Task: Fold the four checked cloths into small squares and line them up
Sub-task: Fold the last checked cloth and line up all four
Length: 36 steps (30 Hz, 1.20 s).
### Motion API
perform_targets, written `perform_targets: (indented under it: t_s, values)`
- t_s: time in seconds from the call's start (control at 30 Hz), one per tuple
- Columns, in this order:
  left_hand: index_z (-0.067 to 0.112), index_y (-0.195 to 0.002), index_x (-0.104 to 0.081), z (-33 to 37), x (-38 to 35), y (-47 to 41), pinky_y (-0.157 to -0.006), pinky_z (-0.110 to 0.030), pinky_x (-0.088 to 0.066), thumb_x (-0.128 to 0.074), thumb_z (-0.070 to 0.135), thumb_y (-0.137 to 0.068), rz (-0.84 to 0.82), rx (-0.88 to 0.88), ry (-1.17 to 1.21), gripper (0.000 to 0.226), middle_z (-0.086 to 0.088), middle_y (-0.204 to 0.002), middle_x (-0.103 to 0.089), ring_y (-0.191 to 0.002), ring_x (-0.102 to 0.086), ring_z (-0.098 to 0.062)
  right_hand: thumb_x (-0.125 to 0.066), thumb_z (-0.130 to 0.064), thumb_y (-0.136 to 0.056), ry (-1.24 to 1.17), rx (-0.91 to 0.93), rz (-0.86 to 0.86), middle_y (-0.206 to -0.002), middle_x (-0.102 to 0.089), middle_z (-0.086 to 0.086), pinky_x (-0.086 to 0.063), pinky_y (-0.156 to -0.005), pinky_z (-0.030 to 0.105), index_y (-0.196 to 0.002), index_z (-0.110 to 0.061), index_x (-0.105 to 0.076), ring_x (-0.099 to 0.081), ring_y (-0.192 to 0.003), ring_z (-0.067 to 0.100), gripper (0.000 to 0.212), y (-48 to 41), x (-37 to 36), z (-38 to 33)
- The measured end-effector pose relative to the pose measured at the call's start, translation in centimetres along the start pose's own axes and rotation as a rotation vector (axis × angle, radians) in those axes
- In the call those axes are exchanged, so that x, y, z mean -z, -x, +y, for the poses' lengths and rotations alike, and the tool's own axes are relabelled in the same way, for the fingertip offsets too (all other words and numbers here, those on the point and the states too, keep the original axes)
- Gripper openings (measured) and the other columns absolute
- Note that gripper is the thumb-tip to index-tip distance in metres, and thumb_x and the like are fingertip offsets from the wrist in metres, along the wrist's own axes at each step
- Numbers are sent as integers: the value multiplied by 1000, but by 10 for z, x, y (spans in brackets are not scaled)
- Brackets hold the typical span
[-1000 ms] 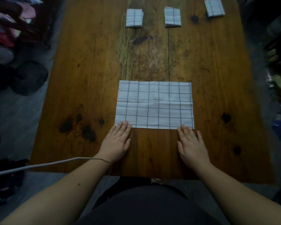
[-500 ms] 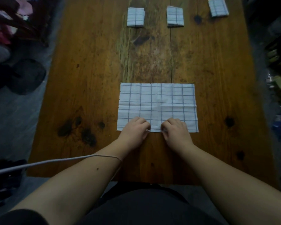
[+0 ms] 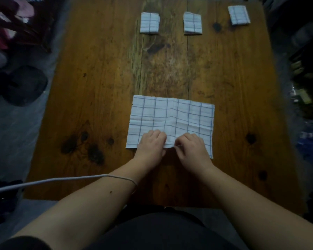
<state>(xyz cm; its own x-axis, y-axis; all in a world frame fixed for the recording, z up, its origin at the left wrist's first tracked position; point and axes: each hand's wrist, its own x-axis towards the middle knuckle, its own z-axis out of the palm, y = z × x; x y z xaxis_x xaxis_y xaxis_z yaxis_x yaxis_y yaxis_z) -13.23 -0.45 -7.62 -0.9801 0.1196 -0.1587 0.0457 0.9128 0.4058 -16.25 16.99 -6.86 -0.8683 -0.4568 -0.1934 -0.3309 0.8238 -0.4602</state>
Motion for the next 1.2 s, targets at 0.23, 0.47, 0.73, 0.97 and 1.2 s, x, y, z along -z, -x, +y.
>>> perform_targets:
  t_s: [0.23, 0.47, 0.73, 0.97, 1.2]
  values:
    - [25, -84, -42, 16, 30, 12, -72, -29, -40, -65, 5, -78, 144, 61, 117, 31, 6, -86, -45, -80, -42, -16, -58, -31, -96, -120, 21, 62, -99, -53, -16, -43, -91, 30, -102, -29, -60, -48, -98, 6, 7, 24, 29, -16]
    - [28, -89, -52, 51, 91, 33, -74, -29, -52, -65, 7, -88, 199, 155, 474, 25, 10, -93, -61, -86, -59, -10, -62, -20, -94, -238, 129, 247, -116, -59, -12, -49, -95, 28, -116, -26, -63, -52, -113, 5, 22, 39, 101, -37]
    - [11, -86, -55, 103, 175, 86, -65, -28, -48, -62, -2, -90, 252, -28, 810, 15, 0, -79, -59, -70, -55, -11, -63, -33, -92, -280, 314, 272, -116, -64, -14, -54, -92, 38, -120, -33, -62, -57, -109, 5, 28, 96, 170, -78]
    - [9, -90, -57, 138, 227, 125, -62, -26, -53, -66, 4, -90, 191, -130, 854, 10, -9, -86, -60, -71, -59, -18, -62, -29, -94, -362, 356, 338, -91, -67, -17, -54, -77, 27, -95, -34, -66, -62, -90, -1, 7, 141, 211, -94]
    - [18, -116, -65, 158, 262, 127, -82, -33, -53, -46, 26, -103, 108, -115, 888, 25, -4, -116, -66, -106, -65, -20, -58, -25, -97, -321, 326, 418, -85, -64, -11, -51, -70, 22, -93, -31, -63, -60, -83, -1, 9, 153, 242, -95]
